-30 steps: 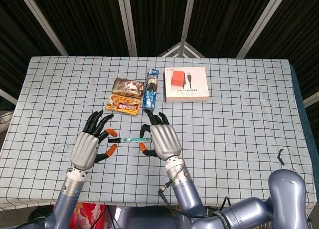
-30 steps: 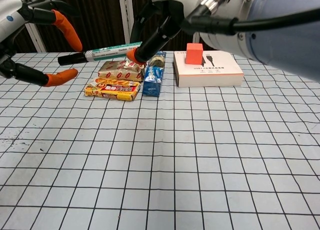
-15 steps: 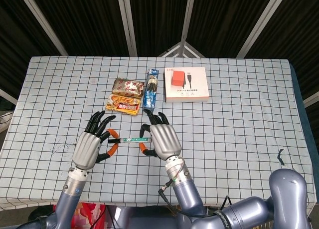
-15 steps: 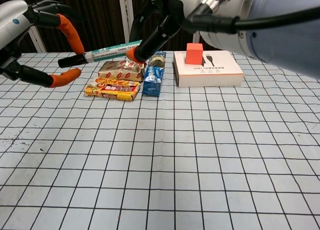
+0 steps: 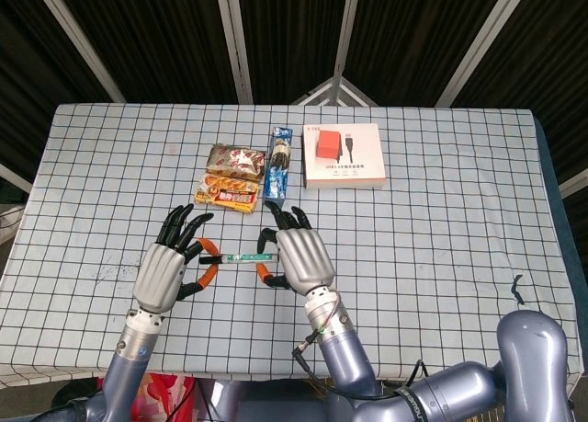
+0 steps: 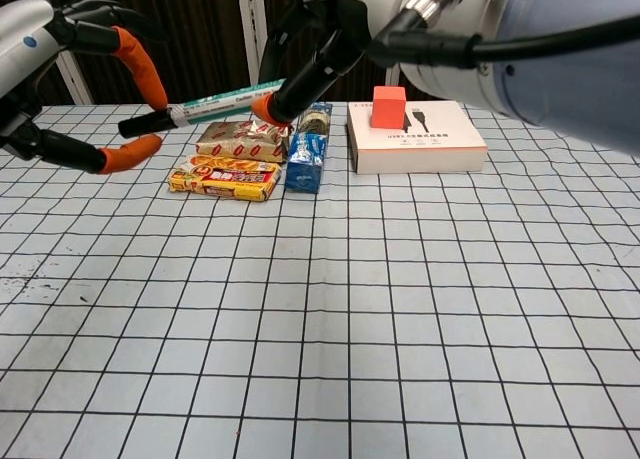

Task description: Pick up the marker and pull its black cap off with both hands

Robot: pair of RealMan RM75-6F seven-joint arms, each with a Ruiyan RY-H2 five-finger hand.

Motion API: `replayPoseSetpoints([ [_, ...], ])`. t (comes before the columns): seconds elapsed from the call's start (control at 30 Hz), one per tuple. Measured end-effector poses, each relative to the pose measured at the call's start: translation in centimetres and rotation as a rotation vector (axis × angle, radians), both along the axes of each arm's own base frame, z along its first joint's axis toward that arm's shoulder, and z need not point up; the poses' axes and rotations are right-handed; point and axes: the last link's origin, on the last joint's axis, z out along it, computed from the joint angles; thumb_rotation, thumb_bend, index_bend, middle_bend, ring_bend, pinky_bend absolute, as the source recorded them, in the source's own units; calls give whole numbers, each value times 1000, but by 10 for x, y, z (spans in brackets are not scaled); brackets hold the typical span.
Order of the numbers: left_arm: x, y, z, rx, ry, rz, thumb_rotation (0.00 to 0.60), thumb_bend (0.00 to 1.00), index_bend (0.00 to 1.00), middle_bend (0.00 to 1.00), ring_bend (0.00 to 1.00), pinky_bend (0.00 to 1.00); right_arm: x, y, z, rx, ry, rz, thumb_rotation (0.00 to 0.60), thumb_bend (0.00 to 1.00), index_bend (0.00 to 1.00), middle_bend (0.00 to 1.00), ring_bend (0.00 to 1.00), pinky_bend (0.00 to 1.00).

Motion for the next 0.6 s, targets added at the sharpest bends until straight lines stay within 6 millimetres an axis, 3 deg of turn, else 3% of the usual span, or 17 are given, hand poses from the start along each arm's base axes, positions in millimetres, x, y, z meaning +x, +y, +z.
replayPoseSetpoints([
  [0.2, 1, 0, -1, 0, -3, -6, 600, 515, 545, 174, 0, 0, -1, -1, 1, -2, -2, -2, 600, 523, 717, 72, 143, 44],
  [0.6, 0, 1, -4, -5, 0, 3, 600, 517, 552, 175, 0, 0, -3, -2, 2, -1, -4, -6, 600, 524, 717, 72, 143, 44],
])
